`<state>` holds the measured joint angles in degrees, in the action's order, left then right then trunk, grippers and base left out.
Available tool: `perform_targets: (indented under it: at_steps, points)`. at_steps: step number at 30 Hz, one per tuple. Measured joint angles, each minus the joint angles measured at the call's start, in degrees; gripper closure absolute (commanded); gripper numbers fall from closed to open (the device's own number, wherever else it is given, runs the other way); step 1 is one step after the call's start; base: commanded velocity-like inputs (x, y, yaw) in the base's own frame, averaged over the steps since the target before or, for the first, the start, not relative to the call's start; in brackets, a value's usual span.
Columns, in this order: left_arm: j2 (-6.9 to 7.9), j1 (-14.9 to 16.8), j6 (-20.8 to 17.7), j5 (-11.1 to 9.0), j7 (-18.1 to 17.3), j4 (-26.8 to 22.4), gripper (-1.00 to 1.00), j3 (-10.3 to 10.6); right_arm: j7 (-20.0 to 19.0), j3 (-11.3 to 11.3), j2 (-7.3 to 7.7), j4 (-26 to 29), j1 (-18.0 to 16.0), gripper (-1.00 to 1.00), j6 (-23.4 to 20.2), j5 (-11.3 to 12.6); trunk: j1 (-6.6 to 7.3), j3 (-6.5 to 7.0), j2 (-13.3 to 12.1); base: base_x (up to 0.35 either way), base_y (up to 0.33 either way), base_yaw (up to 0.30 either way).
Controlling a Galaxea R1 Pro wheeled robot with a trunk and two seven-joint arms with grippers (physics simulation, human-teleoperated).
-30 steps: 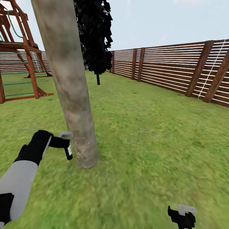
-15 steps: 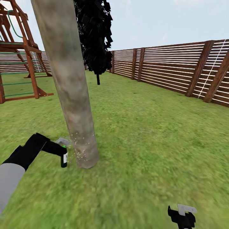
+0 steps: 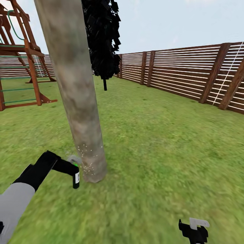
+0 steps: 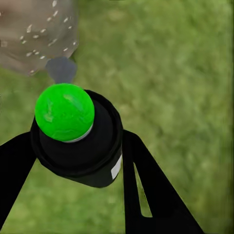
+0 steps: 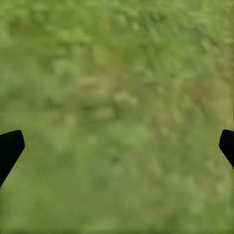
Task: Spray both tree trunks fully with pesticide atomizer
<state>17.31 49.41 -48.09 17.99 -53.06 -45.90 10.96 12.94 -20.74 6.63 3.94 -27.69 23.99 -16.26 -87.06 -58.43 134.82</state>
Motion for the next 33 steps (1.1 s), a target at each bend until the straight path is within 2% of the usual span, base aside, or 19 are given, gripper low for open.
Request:
perform_targets:
  at_steps: [2, 3, 6, 13, 18, 22, 29, 33]
  points:
    - [0.13, -0.19, 0.16, 0.20, 0.37, 0.28, 1.00, -3.06, 0.04, 0.01, 0.00, 0.01, 0.00, -1.00, 0.00, 0.00, 0.00, 0.00, 0.00, 0.000, -0.207, 0.000]
    - [0.13, -0.24, 0.28, 0.38, 2.01, 0.29, 1.00, -4.71, 0.06, 0.00, 0.03, 0.01, 0.00, -1.00, 0.00, 0.00, 0.00, 0.00, 0.00, 0.000, -0.254, 0.000]
    - [0.10, -0.28, 0.01, -0.01, 4.33, 0.29, 1.00, -5.98, 0.06, 0.00, 0.05, 0.00, 0.00, -1.00, 0.00, 0.00, 0.00, 0.00, 0.00, 0.000, -0.269, 0.000]
    - [0.01, -0.31, -0.03, -0.09, 4.62, 0.34, 1.00, -9.41, 0.06, 0.00, -0.03, 0.02, 0.00, -1.00, 0.00, 0.00, 0.00, 0.00, 0.00, -0.002, -0.275, 0.007]
    - [0.09, -1.13, 0.04, -0.07, 4.64, 0.99, 1.00, -11.42, 0.07, 0.00, -0.12, 0.02, 0.00, -1.00, 0.00, 0.00, 0.00, 0.00, 0.00, -0.059, -0.276, 0.248]
    - [0.10, -1.78, 0.03, 0.04, 4.80, 1.58, 1.00, -11.99, 0.07, 0.00, -0.12, 0.02, 0.00, -1.00, 0.00, 0.00, 0.00, 0.00, 0.00, 0.000, -0.276, 0.245]
    - [-0.43, -1.95, -0.04, -0.11, 7.23, 2.64, 1.00, -12.01, 0.07, 0.00, -0.12, 0.02, 0.00, -1.00, 0.00, 0.00, 0.00, 0.00, 0.00, 0.127, -0.270, 0.015]
    - [-0.21, -2.25, 0.84, 0.15, 7.34, 7.24, 1.00, -12.39, 0.07, 0.00, -0.12, 0.02, 0.00, -1.00, 0.00, 0.00, 0.00, -0.01, 0.00, 0.124, -0.266, 0.050]
